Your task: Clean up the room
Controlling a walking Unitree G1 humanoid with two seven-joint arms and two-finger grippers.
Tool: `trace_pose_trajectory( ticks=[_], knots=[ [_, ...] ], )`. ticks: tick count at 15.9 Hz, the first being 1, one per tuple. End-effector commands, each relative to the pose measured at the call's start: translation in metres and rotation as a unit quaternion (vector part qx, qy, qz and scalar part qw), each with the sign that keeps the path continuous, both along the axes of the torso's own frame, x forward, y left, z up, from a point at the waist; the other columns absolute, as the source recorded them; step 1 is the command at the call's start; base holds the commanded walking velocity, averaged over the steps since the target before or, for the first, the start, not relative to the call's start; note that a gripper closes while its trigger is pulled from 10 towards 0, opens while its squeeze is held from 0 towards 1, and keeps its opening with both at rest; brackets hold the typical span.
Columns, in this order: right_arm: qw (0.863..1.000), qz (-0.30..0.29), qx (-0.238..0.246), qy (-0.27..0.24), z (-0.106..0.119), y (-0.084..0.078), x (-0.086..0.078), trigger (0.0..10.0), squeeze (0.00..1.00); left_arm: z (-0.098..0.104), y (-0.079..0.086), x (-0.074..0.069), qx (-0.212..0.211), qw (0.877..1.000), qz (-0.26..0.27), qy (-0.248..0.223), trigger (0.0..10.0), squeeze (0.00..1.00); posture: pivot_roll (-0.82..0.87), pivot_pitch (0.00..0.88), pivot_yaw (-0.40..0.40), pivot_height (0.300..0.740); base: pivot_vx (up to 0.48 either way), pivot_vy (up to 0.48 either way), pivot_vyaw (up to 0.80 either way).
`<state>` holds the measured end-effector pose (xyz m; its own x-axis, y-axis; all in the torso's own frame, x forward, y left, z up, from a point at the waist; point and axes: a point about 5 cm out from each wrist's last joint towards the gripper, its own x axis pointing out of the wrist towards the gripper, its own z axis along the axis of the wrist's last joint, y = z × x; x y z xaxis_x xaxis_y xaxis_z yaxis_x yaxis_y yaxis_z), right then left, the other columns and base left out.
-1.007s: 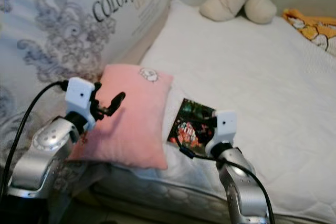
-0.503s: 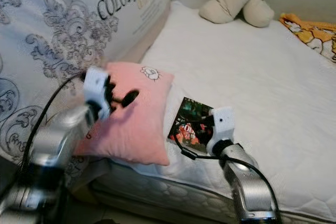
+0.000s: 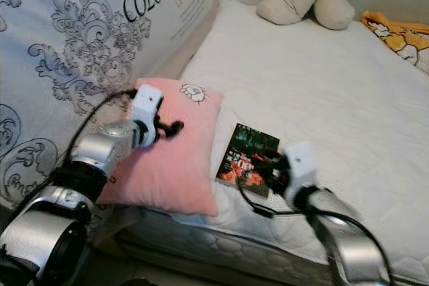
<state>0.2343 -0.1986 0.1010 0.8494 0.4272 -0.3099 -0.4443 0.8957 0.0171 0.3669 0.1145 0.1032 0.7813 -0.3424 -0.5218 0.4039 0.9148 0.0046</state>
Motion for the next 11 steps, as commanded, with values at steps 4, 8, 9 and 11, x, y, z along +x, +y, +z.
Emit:
trace_pose_trajectory(
  ticks=[4, 8, 9, 11],
  knots=[
    [0.999, 0.023, 0.005, 0.036, 0.003, -0.003, -0.011, 10.0, 0.00, -0.042, -0.008, -0.021, 0.049, 0.993, -0.048, 0.096, 10.0, 0.00, -0.13, 0.008, 0.007, 0.740, 0.000, 0.000, 0.00],
    [0.997, 0.045, 0.002, 0.057, 0.002, -0.003, -0.015, 10.0, 0.00, -0.050, -0.007, -0.024, 0.041, 0.992, -0.047, 0.114, 0.0, 0.00, -0.13, 0.008, 0.008, 0.740, 0.000, 0.000, 0.00],
    [0.997, 0.045, 0.001, 0.056, 0.001, -0.002, -0.016, 10.0, 0.00, -0.050, -0.005, -0.024, 0.046, 0.992, -0.049, 0.111, 0.0, 0.00, -0.13, 0.007, 0.009, 0.740, 0.000, 0.000, 0.00],
    [0.998, 0.039, 0.003, 0.053, 0.001, -0.002, -0.015, 10.0, 0.00, -0.049, -0.003, -0.022, 0.031, 0.994, -0.038, 0.102, 0.0, 0.00, -0.12, 0.007, 0.007, 0.740, 0.000, 0.000, 0.00]
  ],
)
